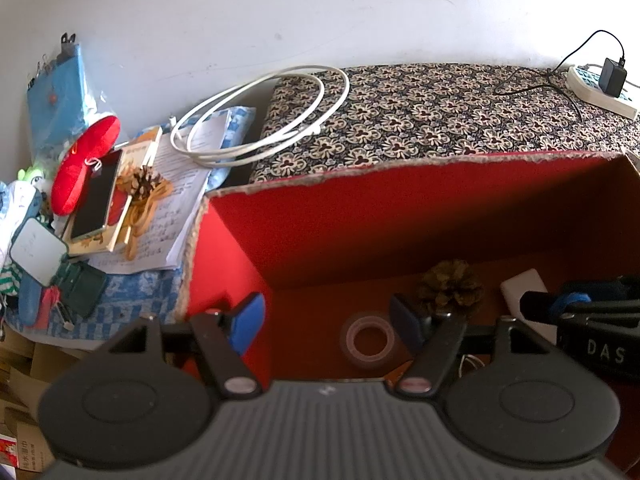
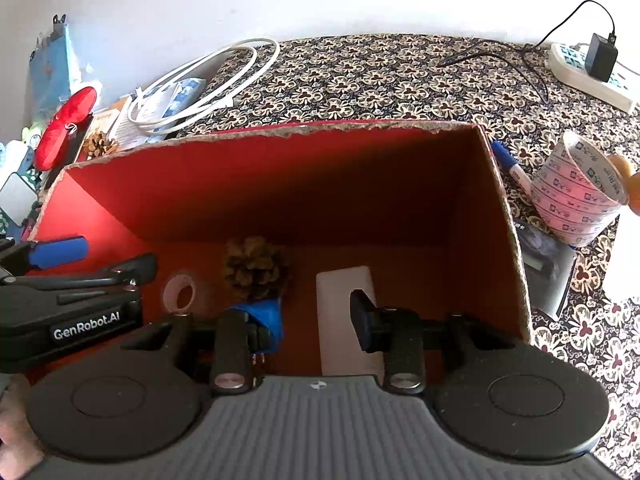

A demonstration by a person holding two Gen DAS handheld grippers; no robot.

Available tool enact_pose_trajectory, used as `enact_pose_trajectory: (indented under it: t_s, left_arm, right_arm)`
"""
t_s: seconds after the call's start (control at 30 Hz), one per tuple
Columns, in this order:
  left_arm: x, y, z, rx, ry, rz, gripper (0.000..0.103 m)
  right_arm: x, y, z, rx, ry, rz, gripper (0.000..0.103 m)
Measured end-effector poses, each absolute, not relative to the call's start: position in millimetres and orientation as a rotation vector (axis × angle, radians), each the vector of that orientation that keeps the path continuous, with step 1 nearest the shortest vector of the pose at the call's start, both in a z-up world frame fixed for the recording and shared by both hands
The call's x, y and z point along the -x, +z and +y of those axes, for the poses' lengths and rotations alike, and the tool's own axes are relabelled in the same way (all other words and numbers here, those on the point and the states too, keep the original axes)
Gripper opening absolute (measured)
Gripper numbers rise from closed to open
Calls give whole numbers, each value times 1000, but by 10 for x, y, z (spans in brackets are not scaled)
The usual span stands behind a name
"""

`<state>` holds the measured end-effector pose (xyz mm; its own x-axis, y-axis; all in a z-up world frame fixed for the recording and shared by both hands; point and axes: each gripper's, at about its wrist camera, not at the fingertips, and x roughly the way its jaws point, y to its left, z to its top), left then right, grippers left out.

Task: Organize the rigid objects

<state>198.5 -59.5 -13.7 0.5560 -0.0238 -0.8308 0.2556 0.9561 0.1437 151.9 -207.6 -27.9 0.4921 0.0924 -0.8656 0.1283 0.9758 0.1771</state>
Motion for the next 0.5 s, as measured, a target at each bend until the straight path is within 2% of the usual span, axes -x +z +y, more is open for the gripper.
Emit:
enact_pose_trajectory:
  t_s: [0.5]
  left_arm:
    - [-1981, -141, -593, -260, -170, 970, 74]
  right_arm:
    - [-1509, -259, -2068, -209, -56, 1039, 19]
